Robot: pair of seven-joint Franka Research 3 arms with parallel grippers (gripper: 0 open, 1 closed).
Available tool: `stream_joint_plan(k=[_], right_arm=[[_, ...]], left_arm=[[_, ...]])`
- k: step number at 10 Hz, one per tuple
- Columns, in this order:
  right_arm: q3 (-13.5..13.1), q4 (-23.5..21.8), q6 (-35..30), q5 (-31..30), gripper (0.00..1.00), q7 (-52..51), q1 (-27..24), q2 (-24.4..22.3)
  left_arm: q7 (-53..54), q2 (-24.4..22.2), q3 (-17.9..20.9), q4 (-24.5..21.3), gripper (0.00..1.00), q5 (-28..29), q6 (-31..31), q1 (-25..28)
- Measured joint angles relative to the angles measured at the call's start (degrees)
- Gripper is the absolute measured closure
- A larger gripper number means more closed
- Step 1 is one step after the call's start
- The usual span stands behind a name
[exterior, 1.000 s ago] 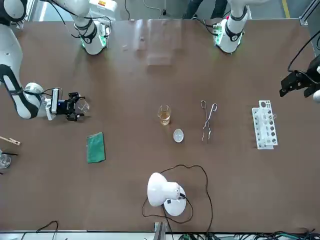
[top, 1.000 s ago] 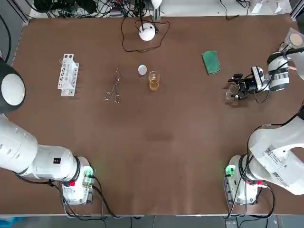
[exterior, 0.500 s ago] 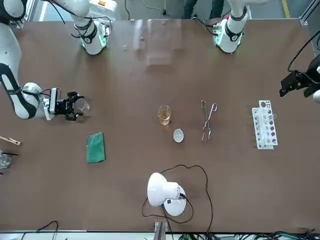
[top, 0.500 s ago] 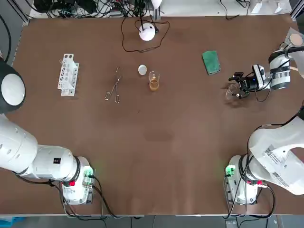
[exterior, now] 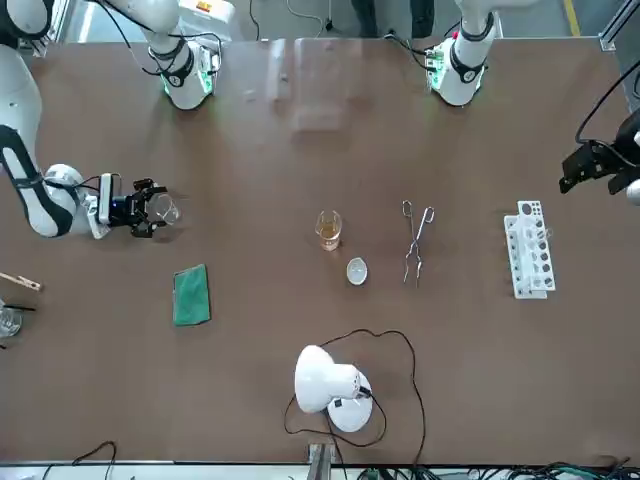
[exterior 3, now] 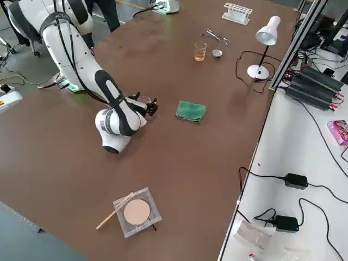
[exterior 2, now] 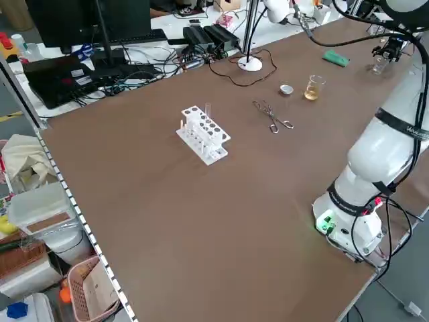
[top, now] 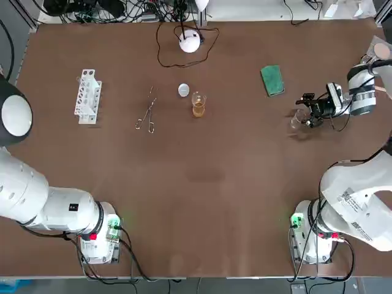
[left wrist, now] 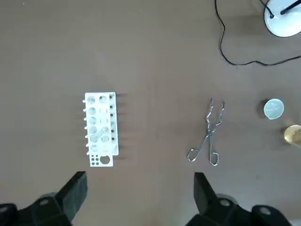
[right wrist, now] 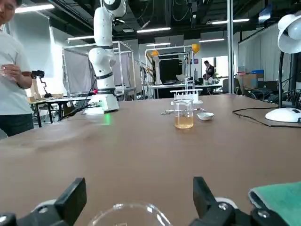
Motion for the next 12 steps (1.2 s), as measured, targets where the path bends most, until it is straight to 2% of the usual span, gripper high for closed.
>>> stream_joint_plan(k=[4,7,9,12], right_arm=[[0.09,-1.34,-2.79,-0.07,0.0,5.89,0.32,-8.29],[0.55,-1.76,-2.67,0.77,0.0,16.96,4.12,-15.12],[0.64,-1.75,-0.82,2.42,0.0,25.49,7.98,-19.17],[0.73,-1.58,3.55,2.91,0.0,38.36,10.67,-24.58]], left_arm=[[0.0,-0.36,-0.01,0.04,0.0,0.0,0.0,0.0],[0.0,-0.38,-0.15,0.04,0.0,0.0,0.0,-0.07],[0.0,-0.38,-0.2,0.04,0.0,0.0,0.0,-0.08],[0.0,-0.35,-0.2,0.02,0.0,0.0,0.0,-0.06]])
